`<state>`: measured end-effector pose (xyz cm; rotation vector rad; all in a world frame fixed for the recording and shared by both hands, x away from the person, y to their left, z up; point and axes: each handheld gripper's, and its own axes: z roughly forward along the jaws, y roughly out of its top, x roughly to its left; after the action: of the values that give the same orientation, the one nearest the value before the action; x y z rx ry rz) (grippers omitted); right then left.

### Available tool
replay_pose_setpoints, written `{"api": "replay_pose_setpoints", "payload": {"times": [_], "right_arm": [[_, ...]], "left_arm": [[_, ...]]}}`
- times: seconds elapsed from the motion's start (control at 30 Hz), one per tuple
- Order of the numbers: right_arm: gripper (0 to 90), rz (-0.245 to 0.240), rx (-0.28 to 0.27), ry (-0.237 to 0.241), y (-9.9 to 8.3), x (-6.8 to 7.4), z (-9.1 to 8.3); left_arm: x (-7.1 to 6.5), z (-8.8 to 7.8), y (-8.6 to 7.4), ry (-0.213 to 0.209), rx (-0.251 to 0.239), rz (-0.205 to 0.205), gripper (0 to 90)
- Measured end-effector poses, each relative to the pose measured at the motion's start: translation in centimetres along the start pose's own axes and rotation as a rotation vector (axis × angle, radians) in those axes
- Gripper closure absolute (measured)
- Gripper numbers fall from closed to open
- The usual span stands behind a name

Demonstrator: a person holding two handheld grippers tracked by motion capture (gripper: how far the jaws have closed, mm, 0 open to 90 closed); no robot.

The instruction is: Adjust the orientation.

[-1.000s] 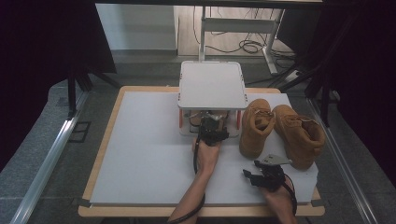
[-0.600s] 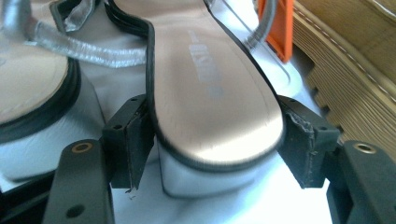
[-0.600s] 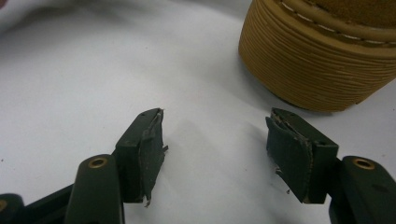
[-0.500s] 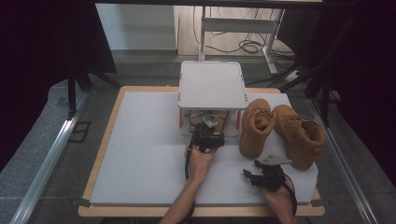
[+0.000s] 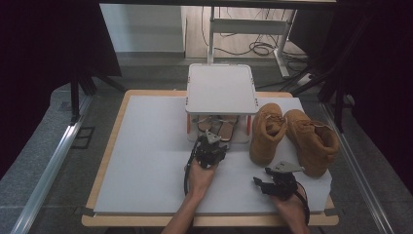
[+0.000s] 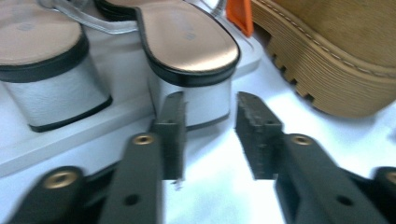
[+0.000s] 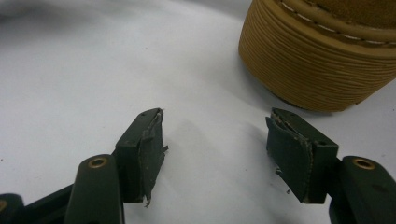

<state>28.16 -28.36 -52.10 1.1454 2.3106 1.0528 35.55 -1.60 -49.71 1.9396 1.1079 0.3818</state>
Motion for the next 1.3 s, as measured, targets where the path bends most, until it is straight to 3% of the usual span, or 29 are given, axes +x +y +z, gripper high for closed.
{"api": "replay_pose_setpoints", "payload": {"times": [0.1, 0.23, 0.53, 0.8, 1.3], "right_arm": [[36.3, 0.000, 0.000, 0.000, 0.0, 0.0, 0.0], [36.2, 0.000, 0.000, 0.000, 0.0, 0.0, 0.0], [36.3, 0.000, 0.000, 0.000, 0.0, 0.0, 0.0], [36.3, 0.000, 0.000, 0.000, 0.0, 0.0, 0.0], [36.2, 0.000, 0.000, 0.000, 0.0, 0.0, 0.0]], "left_arm": [[0.2, -0.1, -0.1, -0.031, -0.022, -0.010, 78.5], [0.3, 0.1, 0.0, -0.030, -0.024, 0.000, 89.4], [0.5, 0.8, 0.0, -0.030, -0.030, -0.008, 89.9], [0.7, 1.7, 0.7, -0.007, -0.032, -0.008, 89.9], [0.9, 3.3, 2.0, -0.002, -0.030, -0.019, 89.9]]}}
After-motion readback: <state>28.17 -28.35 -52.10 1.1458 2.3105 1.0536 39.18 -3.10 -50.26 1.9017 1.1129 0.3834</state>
